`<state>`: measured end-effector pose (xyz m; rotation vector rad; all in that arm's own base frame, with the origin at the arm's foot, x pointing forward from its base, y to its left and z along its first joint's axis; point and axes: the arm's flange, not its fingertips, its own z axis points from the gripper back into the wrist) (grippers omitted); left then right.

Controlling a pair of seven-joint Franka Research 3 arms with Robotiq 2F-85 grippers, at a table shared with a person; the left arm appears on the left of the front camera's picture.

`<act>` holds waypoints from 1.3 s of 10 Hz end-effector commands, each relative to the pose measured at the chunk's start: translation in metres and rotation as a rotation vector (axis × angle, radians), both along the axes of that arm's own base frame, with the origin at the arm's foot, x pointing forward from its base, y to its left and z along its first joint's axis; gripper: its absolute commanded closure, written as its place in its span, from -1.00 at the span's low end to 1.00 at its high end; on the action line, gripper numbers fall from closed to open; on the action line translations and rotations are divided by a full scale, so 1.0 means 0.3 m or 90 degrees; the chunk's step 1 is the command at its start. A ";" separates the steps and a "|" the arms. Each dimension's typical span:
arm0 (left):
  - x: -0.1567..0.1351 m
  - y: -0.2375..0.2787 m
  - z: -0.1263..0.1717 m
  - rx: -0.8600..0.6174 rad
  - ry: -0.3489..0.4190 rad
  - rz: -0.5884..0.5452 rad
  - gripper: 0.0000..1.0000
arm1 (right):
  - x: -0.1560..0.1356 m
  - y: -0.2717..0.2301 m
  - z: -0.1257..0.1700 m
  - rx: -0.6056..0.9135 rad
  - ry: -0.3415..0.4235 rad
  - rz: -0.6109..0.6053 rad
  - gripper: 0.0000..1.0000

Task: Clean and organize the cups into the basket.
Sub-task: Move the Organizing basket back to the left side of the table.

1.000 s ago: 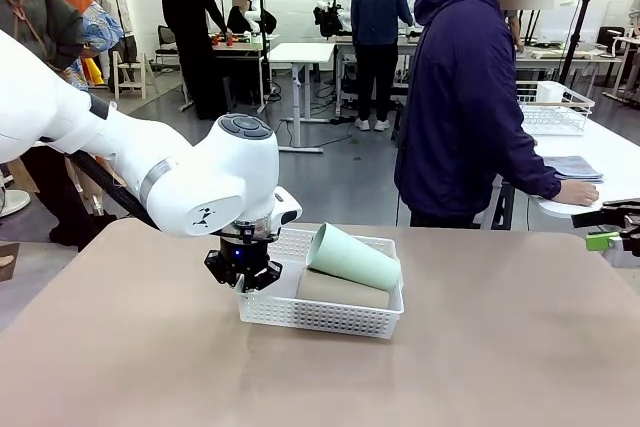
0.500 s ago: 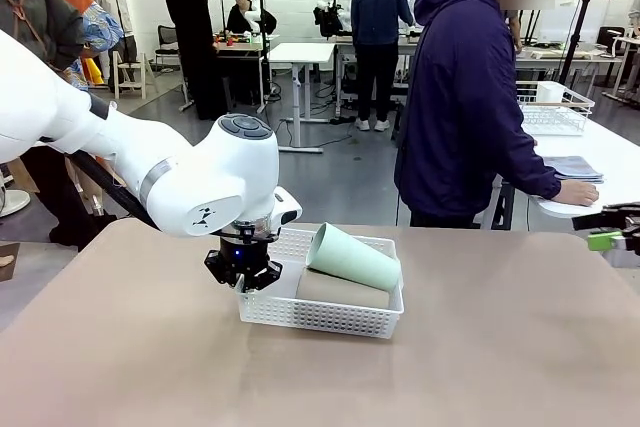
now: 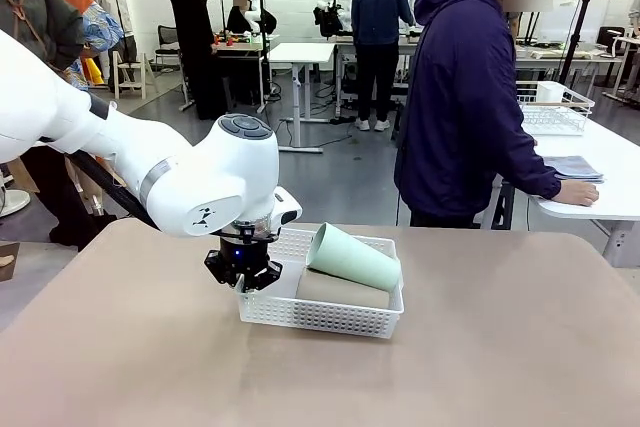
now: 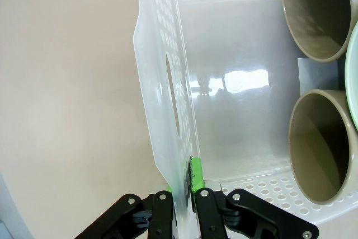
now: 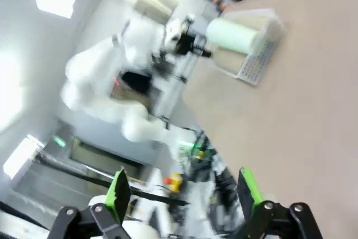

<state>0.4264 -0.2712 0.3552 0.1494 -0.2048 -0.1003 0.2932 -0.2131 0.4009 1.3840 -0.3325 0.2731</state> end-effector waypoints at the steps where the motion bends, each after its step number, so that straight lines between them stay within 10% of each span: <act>1: -0.008 -0.002 -0.007 0.007 -0.001 -0.004 1.00 | 0.020 -0.054 0.032 0.024 0.154 -0.037 -1.00; 11: 0.000 0.000 0.000 0.000 0.000 0.000 0.89 | 0.008 -0.137 0.000 0.051 0.209 -0.042 -1.00; 13: 0.014 0.231 -0.047 0.041 0.026 -0.047 0.89 | 0.008 -0.137 0.000 0.051 0.209 -0.042 -1.00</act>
